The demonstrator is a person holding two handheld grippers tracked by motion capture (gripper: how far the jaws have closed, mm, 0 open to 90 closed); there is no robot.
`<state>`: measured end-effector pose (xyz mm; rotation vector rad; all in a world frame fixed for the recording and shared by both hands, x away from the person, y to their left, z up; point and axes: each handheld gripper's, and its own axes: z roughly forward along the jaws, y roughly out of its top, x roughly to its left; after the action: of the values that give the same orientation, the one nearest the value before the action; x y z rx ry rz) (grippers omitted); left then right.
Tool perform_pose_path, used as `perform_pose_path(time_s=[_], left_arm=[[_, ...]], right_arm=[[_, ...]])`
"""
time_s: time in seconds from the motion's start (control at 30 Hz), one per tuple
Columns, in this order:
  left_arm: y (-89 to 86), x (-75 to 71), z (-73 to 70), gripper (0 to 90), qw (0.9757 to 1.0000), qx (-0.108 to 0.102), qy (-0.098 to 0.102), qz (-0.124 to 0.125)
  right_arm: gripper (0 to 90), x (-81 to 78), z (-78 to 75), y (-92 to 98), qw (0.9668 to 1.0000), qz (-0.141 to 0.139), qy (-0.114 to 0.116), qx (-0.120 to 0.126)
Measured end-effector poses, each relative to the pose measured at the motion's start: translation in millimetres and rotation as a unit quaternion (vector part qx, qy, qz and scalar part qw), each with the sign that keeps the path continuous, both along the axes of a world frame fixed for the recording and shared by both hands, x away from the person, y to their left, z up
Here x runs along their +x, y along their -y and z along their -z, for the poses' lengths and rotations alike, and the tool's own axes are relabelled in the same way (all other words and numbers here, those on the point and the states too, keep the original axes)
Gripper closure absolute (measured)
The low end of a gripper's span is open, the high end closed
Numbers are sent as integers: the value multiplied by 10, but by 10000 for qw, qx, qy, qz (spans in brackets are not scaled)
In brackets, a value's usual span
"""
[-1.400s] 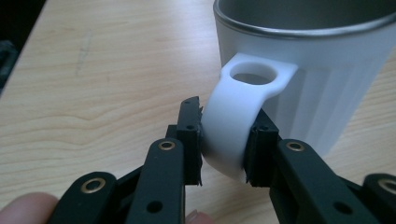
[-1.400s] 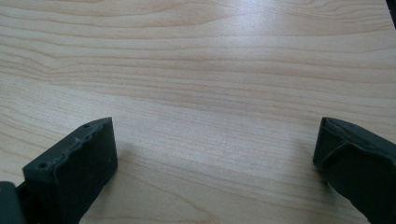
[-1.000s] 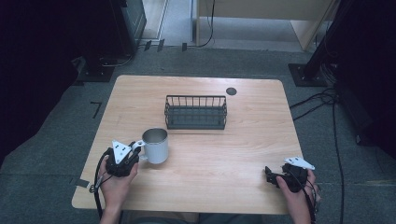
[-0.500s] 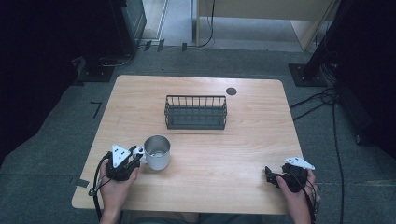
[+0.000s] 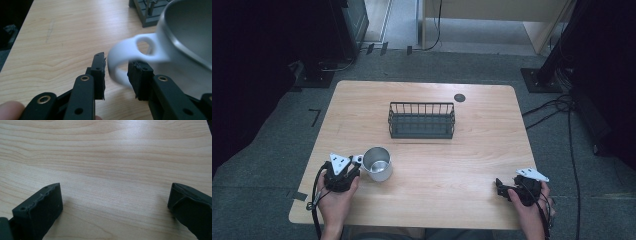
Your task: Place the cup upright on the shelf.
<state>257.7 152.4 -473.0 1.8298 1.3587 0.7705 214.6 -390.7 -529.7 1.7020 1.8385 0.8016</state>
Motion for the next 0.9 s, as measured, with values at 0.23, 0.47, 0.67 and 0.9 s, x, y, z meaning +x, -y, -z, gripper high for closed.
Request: perform_pose_path(time_s=[0.23, 0.47, 0.67, 0.9], left_arm=[[11, 20, 12, 718, 9999, 102, -61, 2], [36, 73, 59, 846, 9996, 228, -112, 80], [70, 16, 65, 696, 9998, 68, -52, 151], [142, -77, 115, 516, 9961, -374, -241, 760]], right_arm=[[0, 0, 0, 0, 10000, 1, 1, 0], [0, 0, 0, 0, 10000, 2, 0, 2], [0, 0, 0, 0, 10000, 1, -1, 2], [0, 0, 0, 0, 10000, 2, -1, 2]])
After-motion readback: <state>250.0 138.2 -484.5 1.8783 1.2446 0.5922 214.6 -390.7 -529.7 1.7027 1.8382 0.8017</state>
